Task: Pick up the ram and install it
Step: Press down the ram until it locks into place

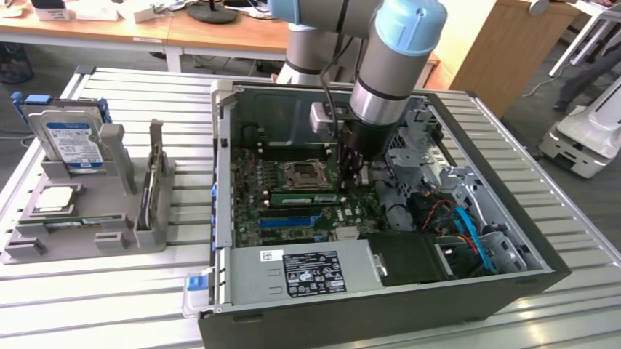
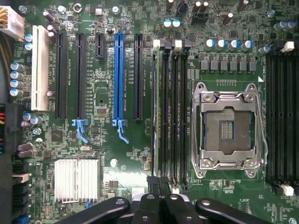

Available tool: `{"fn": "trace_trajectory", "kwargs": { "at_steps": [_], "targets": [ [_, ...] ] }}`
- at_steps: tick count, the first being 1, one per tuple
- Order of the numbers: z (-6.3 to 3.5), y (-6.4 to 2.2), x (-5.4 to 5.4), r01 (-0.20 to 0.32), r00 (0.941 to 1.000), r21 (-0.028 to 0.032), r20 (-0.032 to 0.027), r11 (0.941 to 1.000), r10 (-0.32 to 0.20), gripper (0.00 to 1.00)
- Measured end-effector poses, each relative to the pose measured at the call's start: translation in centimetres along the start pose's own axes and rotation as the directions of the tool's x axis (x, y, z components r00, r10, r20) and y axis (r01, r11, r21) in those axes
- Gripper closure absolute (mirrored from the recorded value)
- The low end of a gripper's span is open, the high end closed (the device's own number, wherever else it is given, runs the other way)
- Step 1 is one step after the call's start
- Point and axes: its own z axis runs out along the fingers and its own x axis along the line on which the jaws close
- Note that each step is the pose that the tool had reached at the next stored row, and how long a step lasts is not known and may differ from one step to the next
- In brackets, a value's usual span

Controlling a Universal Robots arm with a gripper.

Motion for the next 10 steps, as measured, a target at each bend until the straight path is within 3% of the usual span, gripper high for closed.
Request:
{"fn": "trace_trajectory", "kwargs": {
  "at_steps": [10],
  "targets": [
    [-0.8, 0.02, -0.01, 0.0, 1.0, 0.0, 0.0003, 1.0, 0.0, 0.89]
  ]
}}
